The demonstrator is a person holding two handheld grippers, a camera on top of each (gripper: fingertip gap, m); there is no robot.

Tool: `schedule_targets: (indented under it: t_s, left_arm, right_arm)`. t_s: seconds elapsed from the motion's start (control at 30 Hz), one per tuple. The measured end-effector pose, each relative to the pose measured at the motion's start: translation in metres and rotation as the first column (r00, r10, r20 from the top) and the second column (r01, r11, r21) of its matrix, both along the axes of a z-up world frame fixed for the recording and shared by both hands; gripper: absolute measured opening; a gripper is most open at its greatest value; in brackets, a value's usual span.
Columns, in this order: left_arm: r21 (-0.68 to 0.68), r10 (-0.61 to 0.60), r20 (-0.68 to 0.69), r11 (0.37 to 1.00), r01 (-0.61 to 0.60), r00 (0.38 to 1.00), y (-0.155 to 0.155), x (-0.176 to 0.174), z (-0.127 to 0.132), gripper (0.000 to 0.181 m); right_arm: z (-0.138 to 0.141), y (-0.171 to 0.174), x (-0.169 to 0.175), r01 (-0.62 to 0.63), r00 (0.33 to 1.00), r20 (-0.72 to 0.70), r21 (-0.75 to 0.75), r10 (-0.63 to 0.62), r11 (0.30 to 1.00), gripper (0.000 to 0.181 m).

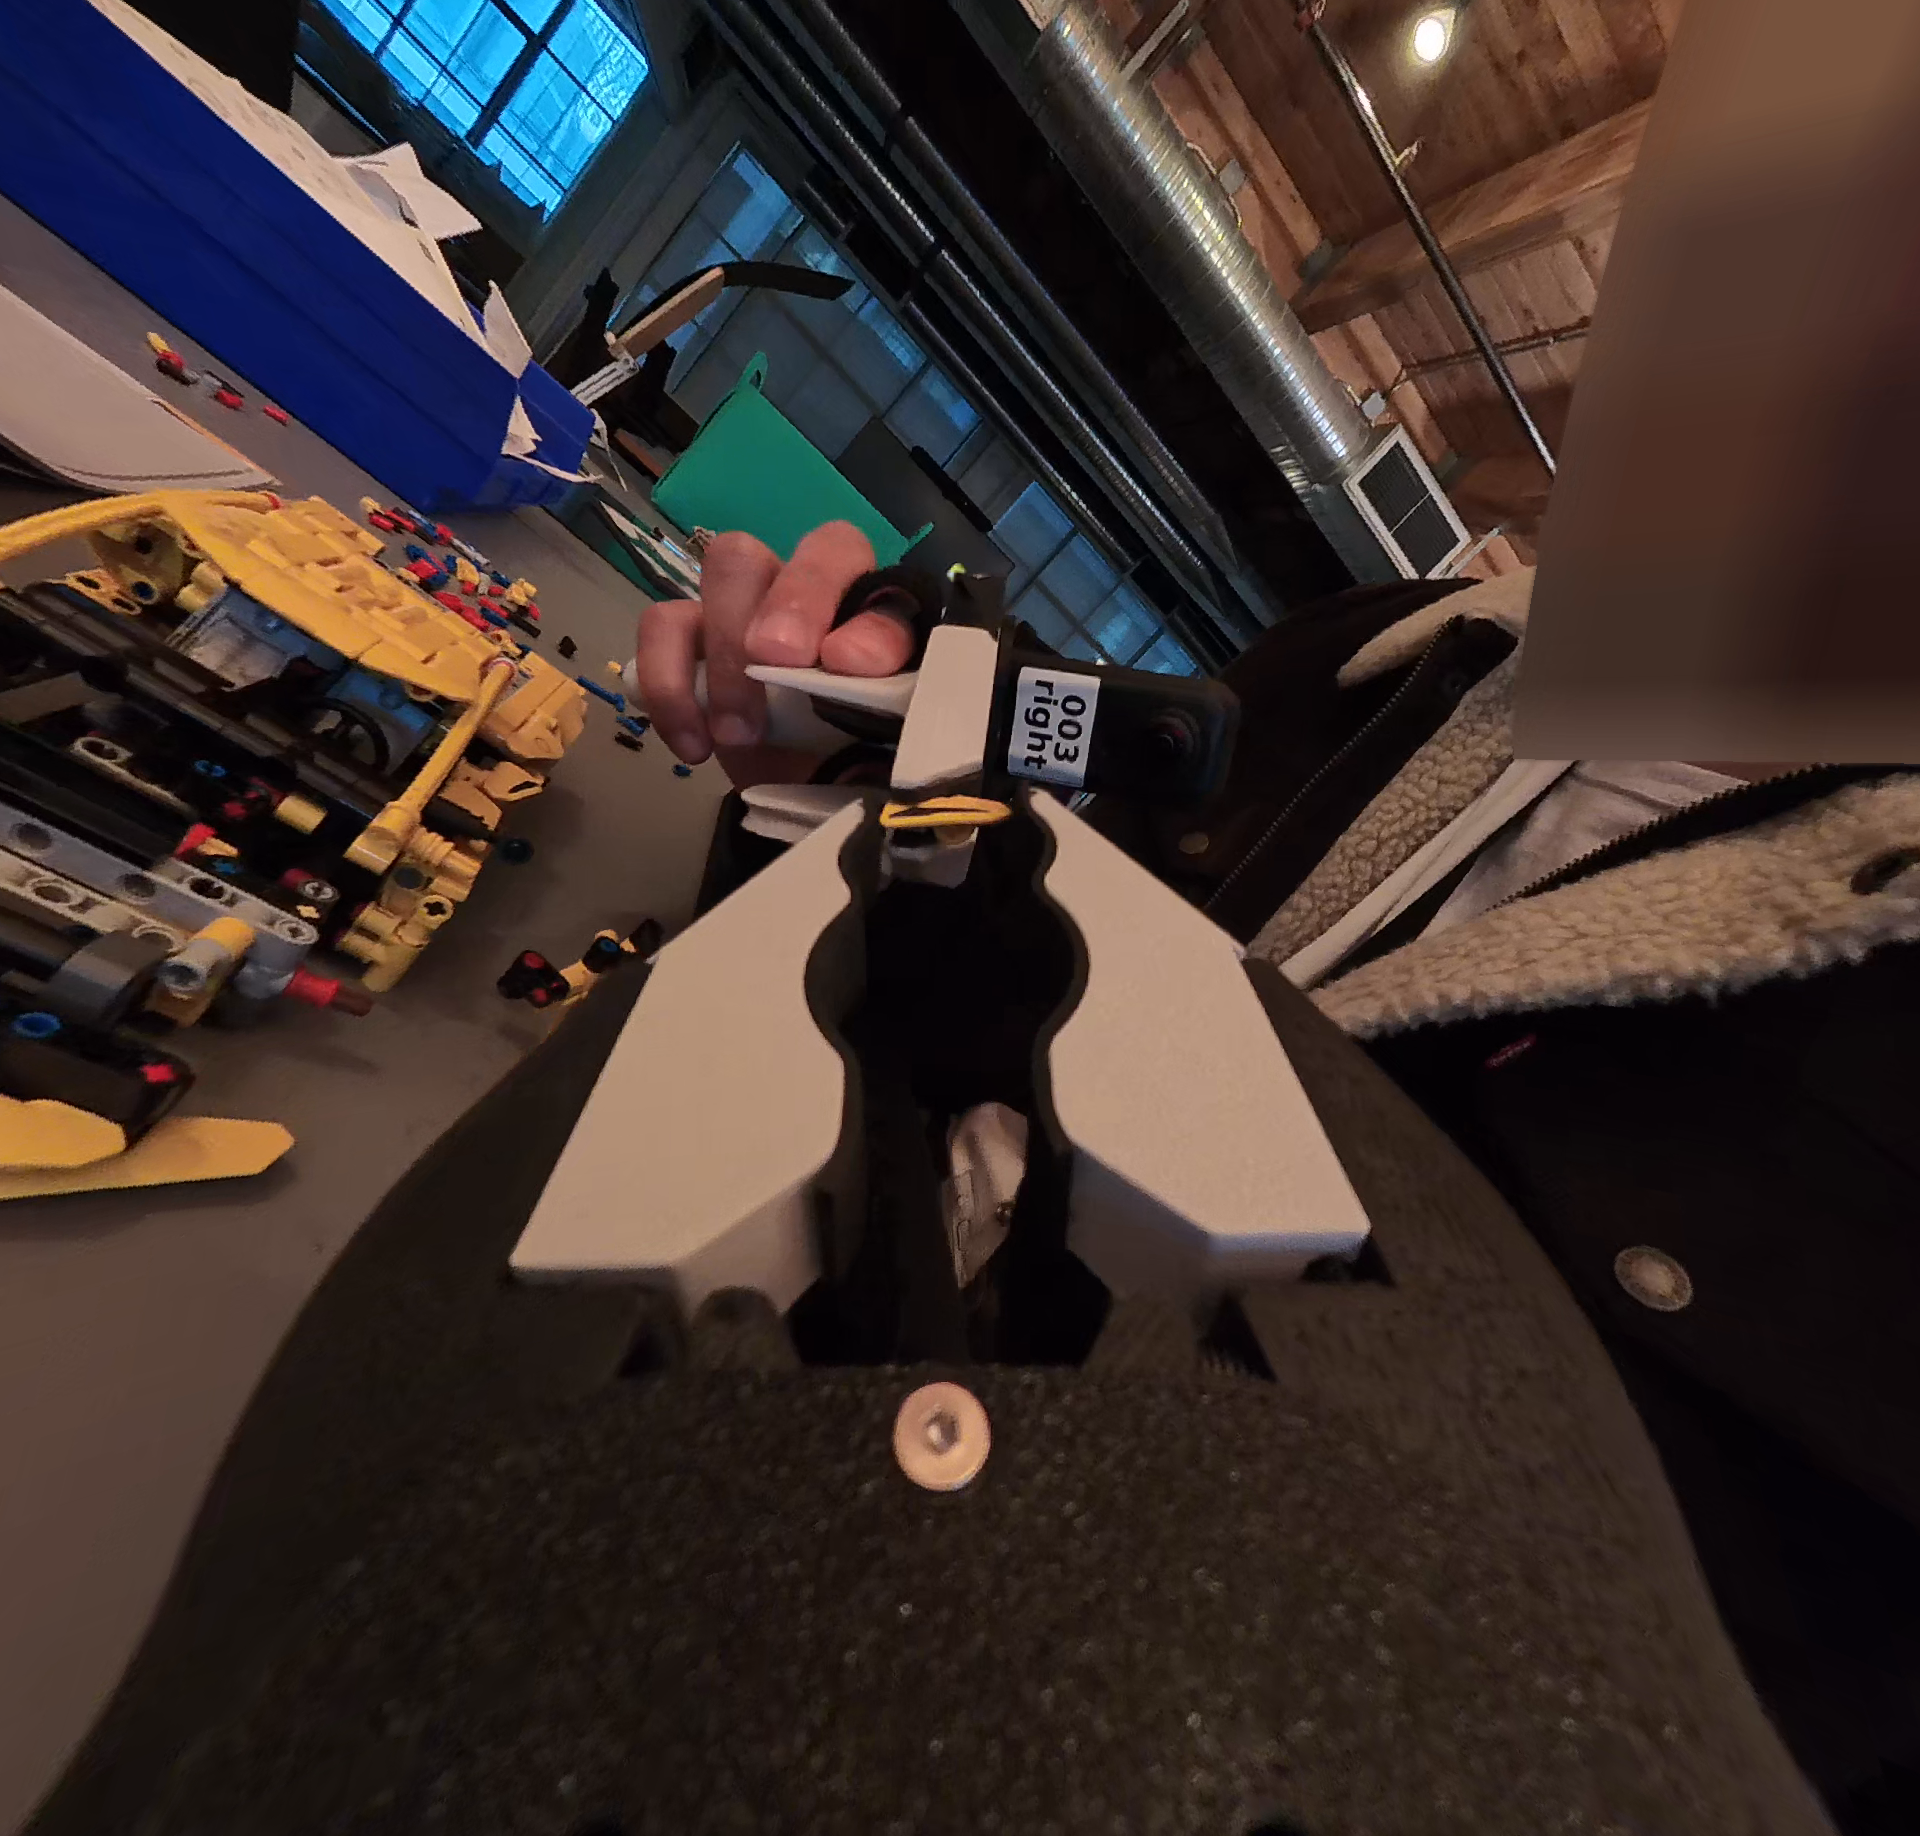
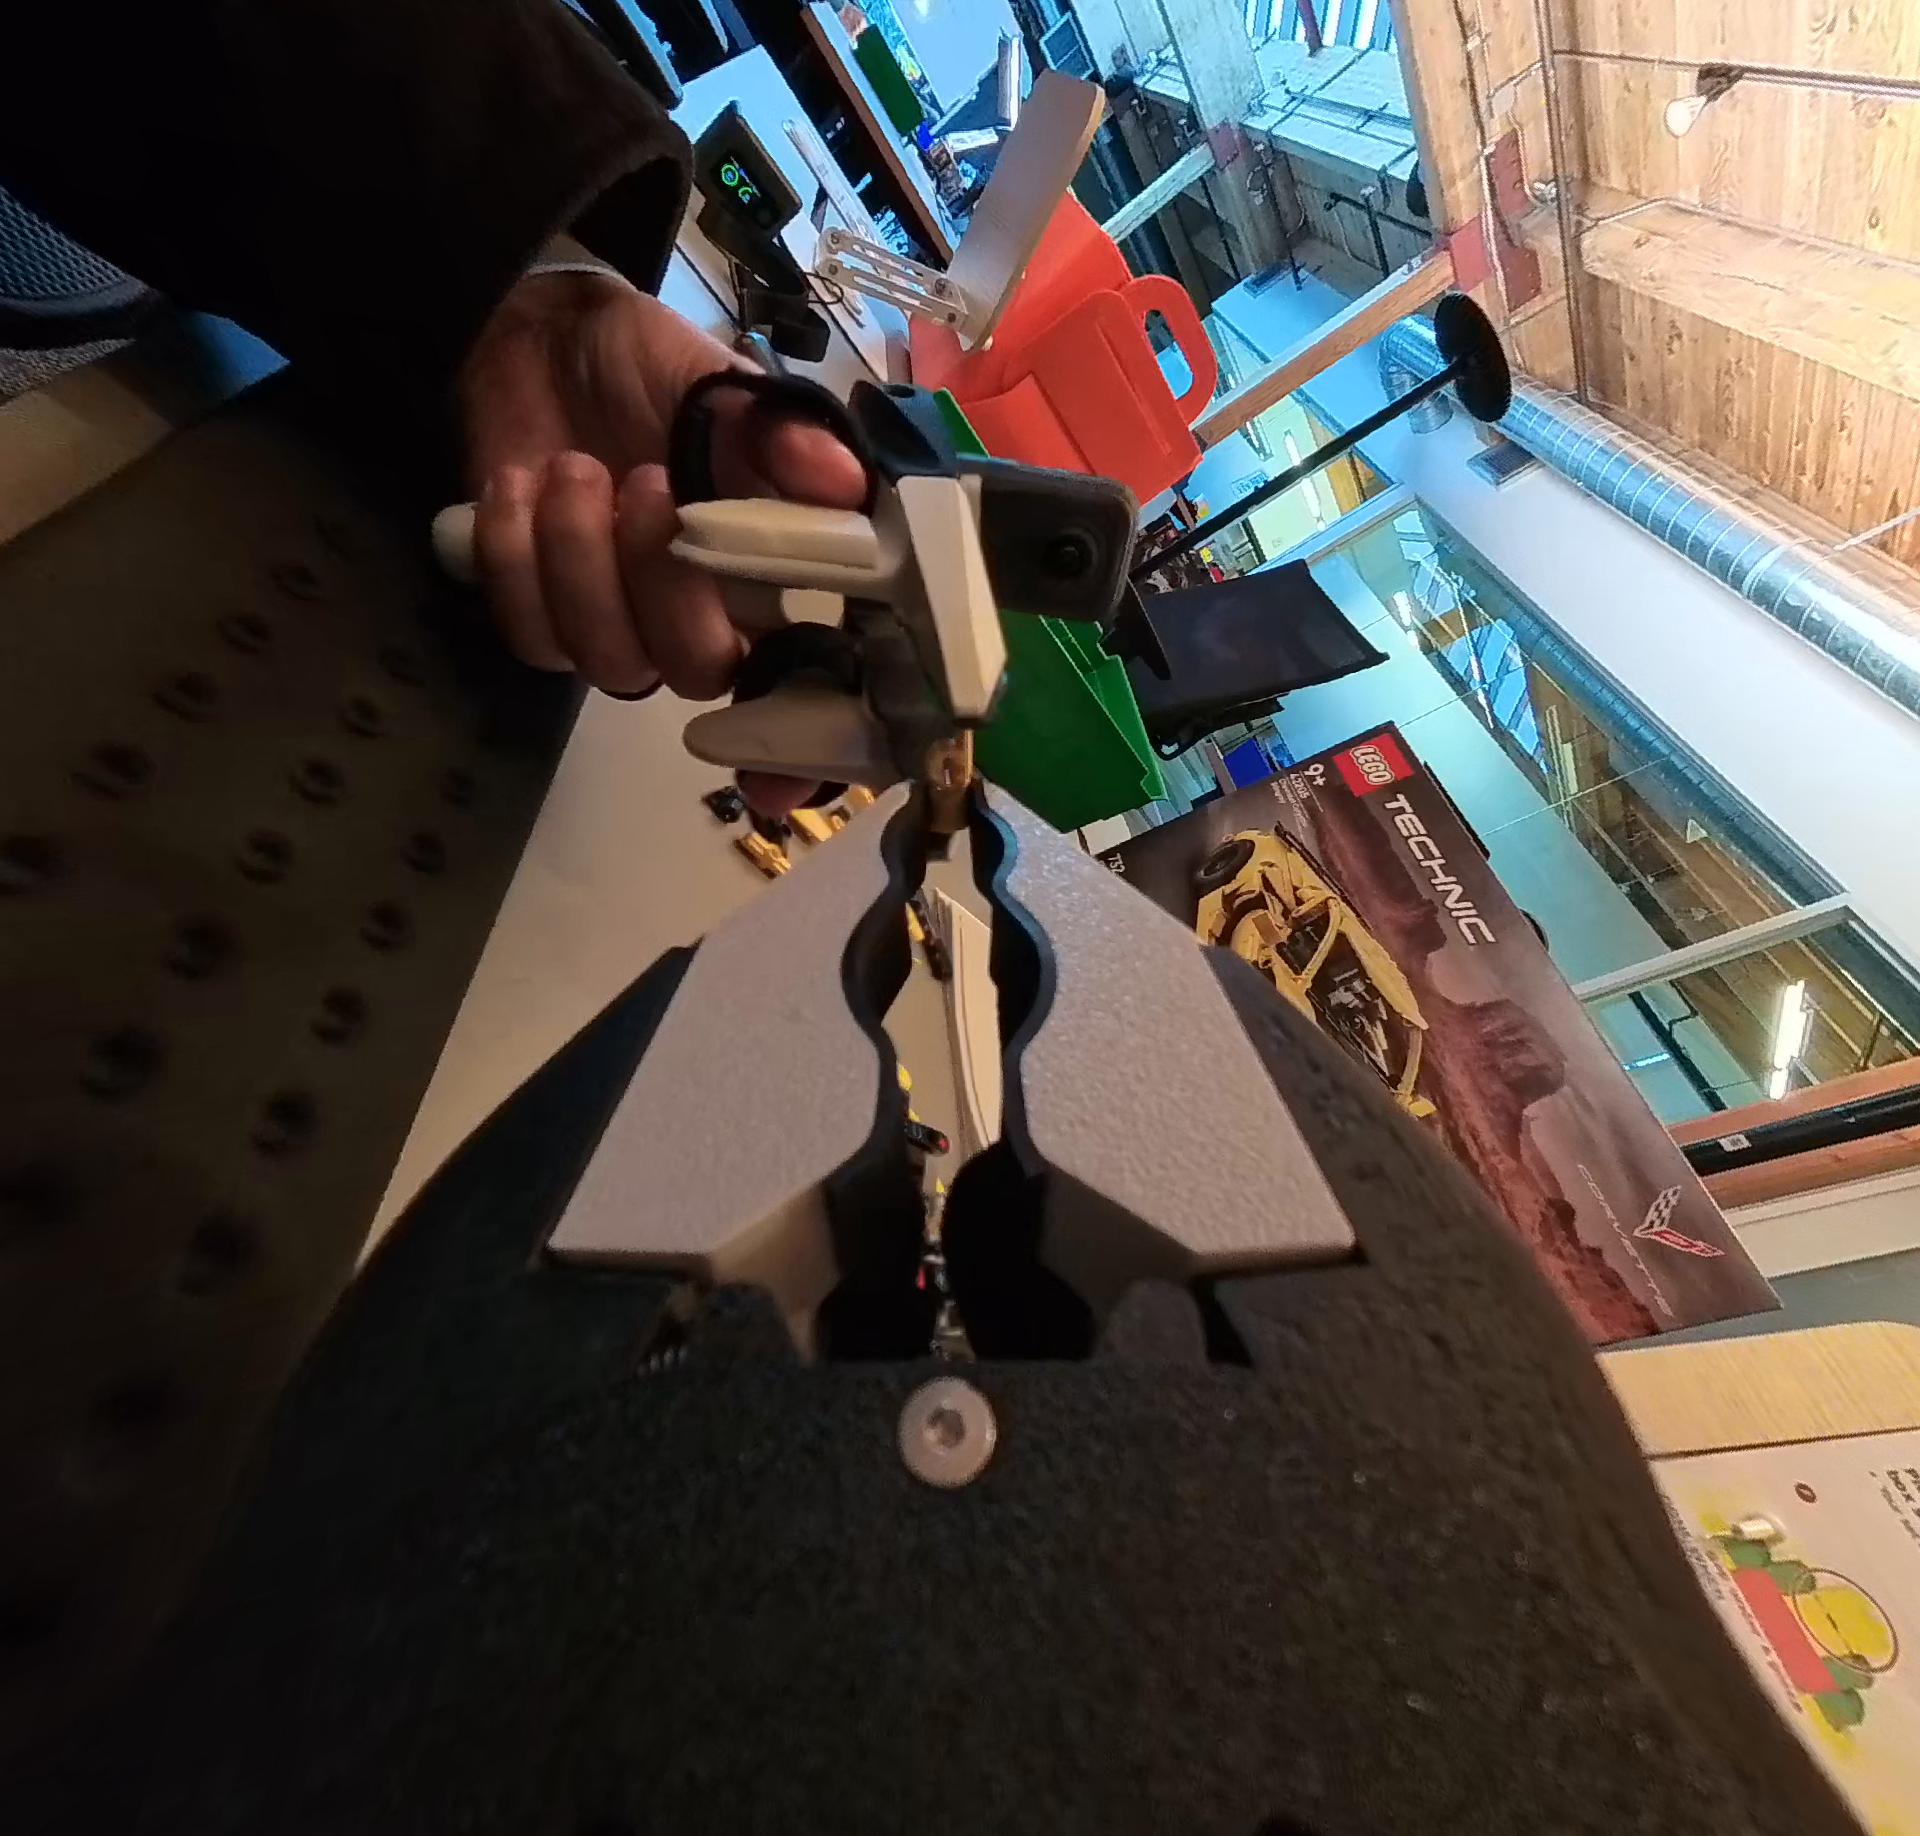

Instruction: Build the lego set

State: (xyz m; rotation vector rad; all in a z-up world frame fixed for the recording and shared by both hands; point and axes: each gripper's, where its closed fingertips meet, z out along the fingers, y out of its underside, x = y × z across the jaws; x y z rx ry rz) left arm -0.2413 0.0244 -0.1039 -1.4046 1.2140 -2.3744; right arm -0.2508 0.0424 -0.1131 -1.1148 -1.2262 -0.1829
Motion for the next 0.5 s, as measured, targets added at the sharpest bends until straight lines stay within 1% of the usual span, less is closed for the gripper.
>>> schedule_targets:
  t_s: [0.23, 0.27, 0.33, 0.37, 0.43, 0.47, 0.5]
  left_arm:
    - [0.045, -0.004, 0.004, 0.999, 0.004, 1.000, -0.004, -0.002, -0.002, 0.023]
    - [0.044, -0.008, 0.008, 0.999, 0.008, 1.000, -0.005, -0.002, -0.002, 0.023]
    - [0.060, 0.008, 0.024, 0.998, -0.009, 1.000, -0.003, -0.002, 0.000, 0.023]
    - [0.071, 0.032, 0.028, 0.997, -0.034, 0.999, 0.000, -0.002, -0.001, 0.023]
    - [0.080, 0.066, 0.052, 0.994, -0.070, 0.996, 0.006, -0.004, 0.002, 0.023]
    - [0.105, 0.091, 0.061, 0.990, -0.097, 0.994, 0.010, -0.005, 0.003, 0.023]
    - [0.151, 0.122, 0.068, 0.980, -0.131, 0.990, 0.012, -0.005, 0.002, 0.023]
  right_arm:
    - [-0.001, -0.002, -0.002, -0.019, 1.000, -0.021, -0.015, 0.018, 1.000, 0.006]
    - [-0.001, -0.002, -0.003, -0.018, 0.999, -0.033, -0.015, 0.017, 1.000, 0.006]
    - [0.003, -0.002, -0.001, 0.007, 0.995, -0.101, -0.027, -0.010, 1.000, 0.009]
    - [0.006, -0.005, 0.000, 0.004, 0.990, -0.138, -0.051, -0.011, 0.999, 0.018]
    - [0.014, -0.008, 0.005, -0.018, 0.971, -0.239, -0.147, -0.018, 0.989, 0.031]
    - [0.017, -0.008, 0.013, -0.024, 0.956, -0.290, -0.205, -0.037, 0.978, 0.038]
    - [0.019, -0.007, 0.025, -0.006, 0.943, -0.323, -0.272, -0.085, 0.962, 0.041]
